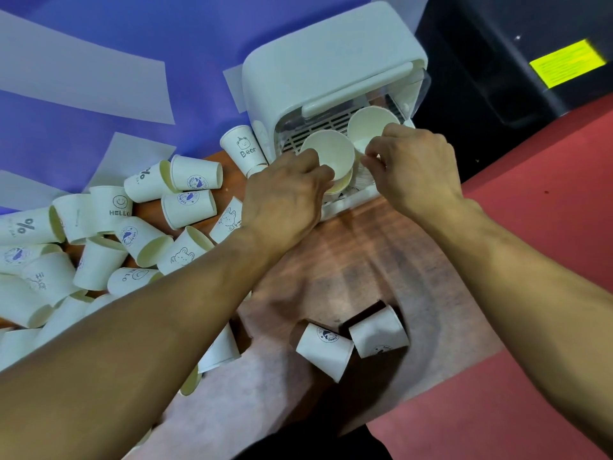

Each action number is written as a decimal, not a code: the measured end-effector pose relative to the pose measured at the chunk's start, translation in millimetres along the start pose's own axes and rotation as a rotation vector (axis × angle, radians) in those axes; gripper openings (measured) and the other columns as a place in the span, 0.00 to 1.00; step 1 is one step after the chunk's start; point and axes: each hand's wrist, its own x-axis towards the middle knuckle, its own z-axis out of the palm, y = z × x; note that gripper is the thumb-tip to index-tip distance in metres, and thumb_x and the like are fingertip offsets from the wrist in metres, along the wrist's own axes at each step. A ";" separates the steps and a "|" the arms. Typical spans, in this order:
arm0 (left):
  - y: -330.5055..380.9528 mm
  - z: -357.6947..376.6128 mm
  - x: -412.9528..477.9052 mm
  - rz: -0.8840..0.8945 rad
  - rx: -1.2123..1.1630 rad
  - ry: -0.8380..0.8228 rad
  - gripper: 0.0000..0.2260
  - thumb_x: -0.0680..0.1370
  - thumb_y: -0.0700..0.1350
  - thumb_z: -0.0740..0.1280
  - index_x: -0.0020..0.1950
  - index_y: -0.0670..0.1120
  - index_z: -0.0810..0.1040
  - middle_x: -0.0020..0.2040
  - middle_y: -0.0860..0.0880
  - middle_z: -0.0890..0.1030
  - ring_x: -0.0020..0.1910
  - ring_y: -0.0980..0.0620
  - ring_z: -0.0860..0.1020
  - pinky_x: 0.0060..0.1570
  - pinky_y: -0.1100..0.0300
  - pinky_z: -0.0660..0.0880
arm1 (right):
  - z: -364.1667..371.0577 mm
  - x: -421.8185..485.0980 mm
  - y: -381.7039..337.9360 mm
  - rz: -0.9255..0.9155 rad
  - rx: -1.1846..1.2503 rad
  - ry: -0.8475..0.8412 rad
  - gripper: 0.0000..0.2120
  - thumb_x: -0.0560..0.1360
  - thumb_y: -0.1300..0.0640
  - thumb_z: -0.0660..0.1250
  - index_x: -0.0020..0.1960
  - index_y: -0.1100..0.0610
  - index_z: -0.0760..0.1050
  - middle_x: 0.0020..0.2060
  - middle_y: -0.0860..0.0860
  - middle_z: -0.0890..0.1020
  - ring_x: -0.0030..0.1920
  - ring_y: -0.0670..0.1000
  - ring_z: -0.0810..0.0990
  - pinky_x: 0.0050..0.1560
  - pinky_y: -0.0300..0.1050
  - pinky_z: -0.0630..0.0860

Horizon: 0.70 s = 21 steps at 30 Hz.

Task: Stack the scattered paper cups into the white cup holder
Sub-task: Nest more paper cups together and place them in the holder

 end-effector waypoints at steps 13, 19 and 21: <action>-12.4 23.1 9.4 -0.081 -0.018 -0.141 0.07 0.77 0.40 0.65 0.40 0.43 0.80 0.40 0.47 0.74 0.40 0.44 0.73 0.32 0.57 0.60 | 14.6 5.0 2.1 0.052 0.036 -0.149 0.12 0.80 0.54 0.60 0.50 0.58 0.80 0.47 0.54 0.77 0.45 0.58 0.77 0.56 0.50 0.69; -10.3 24.9 10.6 -0.095 -0.057 -0.123 0.09 0.79 0.43 0.63 0.45 0.43 0.82 0.42 0.46 0.76 0.41 0.43 0.75 0.33 0.56 0.66 | 20.7 2.0 1.9 0.092 0.104 -0.130 0.11 0.80 0.54 0.62 0.51 0.58 0.81 0.47 0.54 0.78 0.43 0.58 0.78 0.55 0.50 0.69; -8.6 23.1 7.7 -0.100 -0.084 -0.102 0.09 0.79 0.45 0.64 0.52 0.43 0.82 0.46 0.45 0.78 0.43 0.42 0.77 0.36 0.54 0.71 | 20.0 -0.3 0.0 0.120 0.134 -0.104 0.11 0.79 0.53 0.64 0.56 0.57 0.80 0.50 0.54 0.79 0.47 0.58 0.79 0.51 0.50 0.72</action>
